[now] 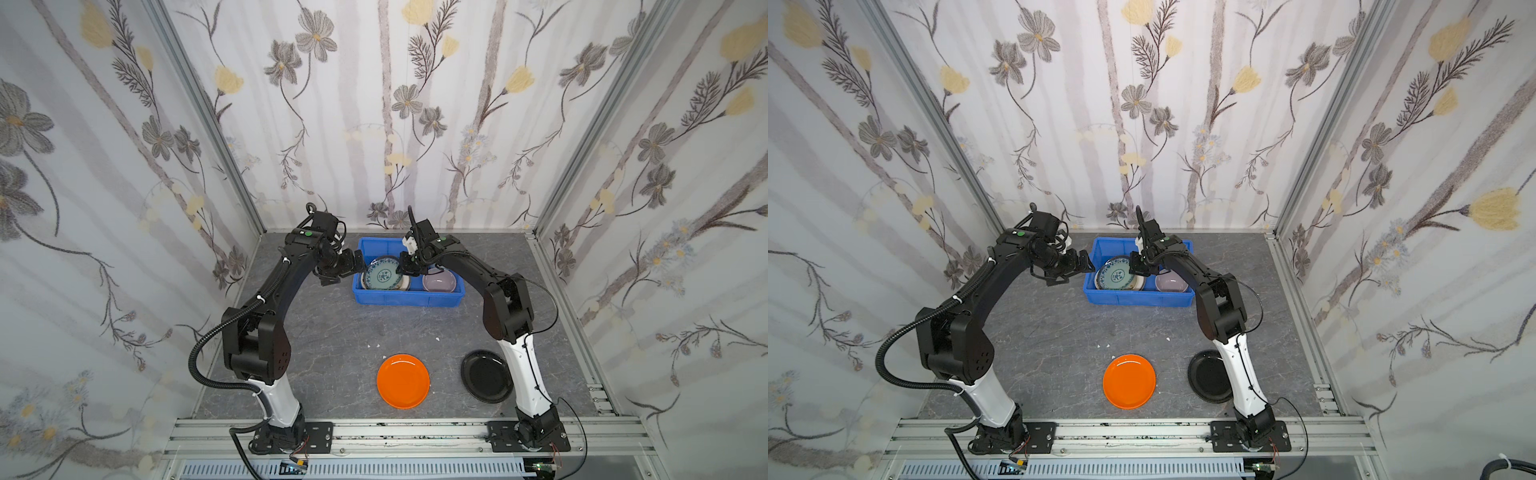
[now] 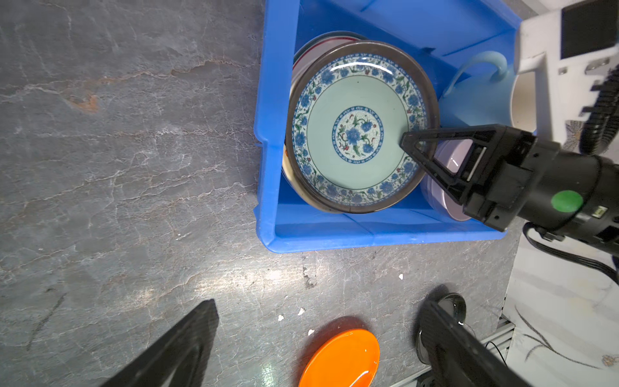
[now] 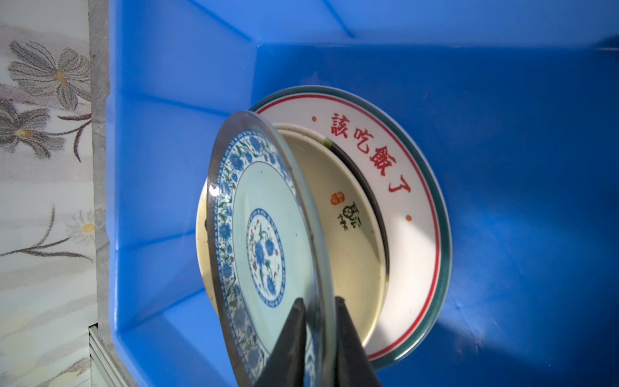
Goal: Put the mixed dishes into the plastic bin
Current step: 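Carry the blue-patterned plate into the bin with the right gripper while the left follows, then open the right gripper to release the blue-patterned plate in the bin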
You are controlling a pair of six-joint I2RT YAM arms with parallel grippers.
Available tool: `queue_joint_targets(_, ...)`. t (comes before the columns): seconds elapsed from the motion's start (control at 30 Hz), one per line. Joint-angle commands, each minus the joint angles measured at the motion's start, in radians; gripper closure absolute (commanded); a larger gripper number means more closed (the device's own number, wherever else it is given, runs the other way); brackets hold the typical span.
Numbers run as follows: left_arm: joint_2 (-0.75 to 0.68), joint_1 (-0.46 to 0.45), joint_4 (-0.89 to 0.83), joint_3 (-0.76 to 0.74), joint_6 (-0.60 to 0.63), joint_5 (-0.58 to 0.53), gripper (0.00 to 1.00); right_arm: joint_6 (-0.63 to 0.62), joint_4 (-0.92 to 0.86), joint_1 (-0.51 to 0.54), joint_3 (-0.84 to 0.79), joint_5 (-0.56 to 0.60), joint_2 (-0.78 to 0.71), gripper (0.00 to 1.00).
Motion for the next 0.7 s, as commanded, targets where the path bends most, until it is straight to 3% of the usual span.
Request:
queue_joint_targets(0.0,0.006,0.002,-0.02,0.009,0.019,0.012,0.03,0.008,0.049,-0.001,0.01,-0.035,0.01,0.69)
queue_joint_targets(0.13,0.005,0.003,-0.026,0.006,0.024,0.013,0.03,-0.001,0.033,-0.001,0.01,-0.022,0.008,0.52)
queue_joint_targets(0.27,0.009,0.003,-0.029,0.003,0.027,0.014,0.03,-0.027,-0.004,-0.004,0.01,0.016,-0.008,0.46)
queue_joint_targets(0.67,0.072,-0.012,-0.042,0.037,0.025,0.059,0.19,-0.103,-0.138,0.005,0.01,0.159,-0.085,0.44)
